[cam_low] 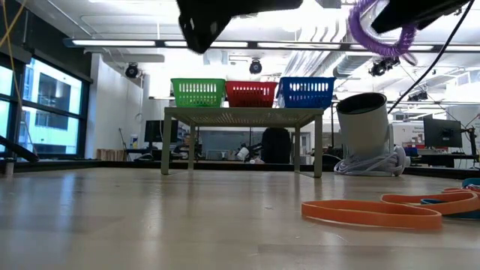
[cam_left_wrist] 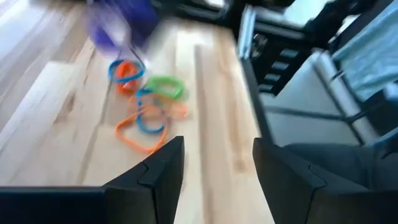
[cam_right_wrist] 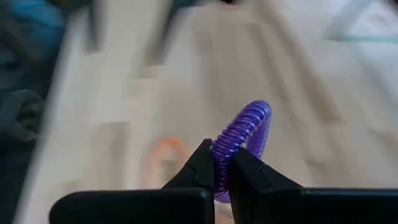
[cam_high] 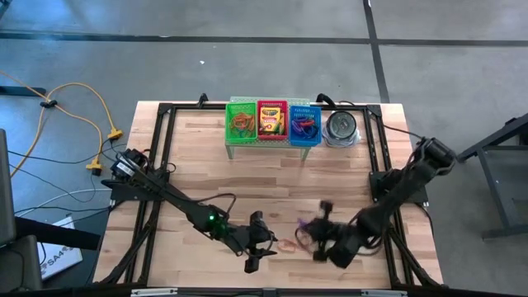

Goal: Pick & Place Office Desk Supplies
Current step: Put the violet spring keychain into the blue bin on the shelf

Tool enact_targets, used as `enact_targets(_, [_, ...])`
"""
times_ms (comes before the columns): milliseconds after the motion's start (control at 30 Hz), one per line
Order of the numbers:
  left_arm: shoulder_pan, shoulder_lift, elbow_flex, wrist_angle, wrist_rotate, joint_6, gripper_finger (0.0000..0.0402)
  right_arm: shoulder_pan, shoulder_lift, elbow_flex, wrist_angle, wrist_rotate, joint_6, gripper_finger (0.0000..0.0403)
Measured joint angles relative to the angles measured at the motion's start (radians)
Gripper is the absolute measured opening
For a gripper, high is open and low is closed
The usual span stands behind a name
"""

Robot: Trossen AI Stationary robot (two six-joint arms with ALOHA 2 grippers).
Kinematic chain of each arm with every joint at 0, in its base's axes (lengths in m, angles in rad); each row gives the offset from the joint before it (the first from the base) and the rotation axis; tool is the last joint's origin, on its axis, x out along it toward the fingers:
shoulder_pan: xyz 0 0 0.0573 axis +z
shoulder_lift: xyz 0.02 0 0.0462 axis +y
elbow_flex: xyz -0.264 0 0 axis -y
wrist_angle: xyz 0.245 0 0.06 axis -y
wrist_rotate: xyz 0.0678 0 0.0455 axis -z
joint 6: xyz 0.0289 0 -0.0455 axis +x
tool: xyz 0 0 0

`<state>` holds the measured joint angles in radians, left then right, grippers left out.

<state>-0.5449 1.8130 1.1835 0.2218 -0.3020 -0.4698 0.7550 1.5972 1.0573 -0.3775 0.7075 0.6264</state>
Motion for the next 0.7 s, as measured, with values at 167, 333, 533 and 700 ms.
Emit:
enact_targets(167, [0.001, 0.0, 0.0, -0.066, 0.025, -0.002, 0.0187, -0.027, -0.14, 0.039, -0.249, 0.14, 0.107, 0.0008])
enact_targets(333, [0.0, 0.0, 0.0, -0.083, 0.091, -0.002, 0.0187, -0.085, -0.26, 0.16, -0.334, 0.391, -0.073, 0.0008])
enact_targets(533, [0.0, 0.0, 0.0, -0.084, 0.091, -0.002, 0.0187, -0.334, -0.318, 0.312, -0.345, 0.221, -0.158, 0.0008])
enact_targets(700, [-0.003, 0.0, 0.0, -0.087, 0.092, -0.002, 0.0187, -0.579, -0.289, 0.346, -0.448, 0.078, -0.064, 0.0008])
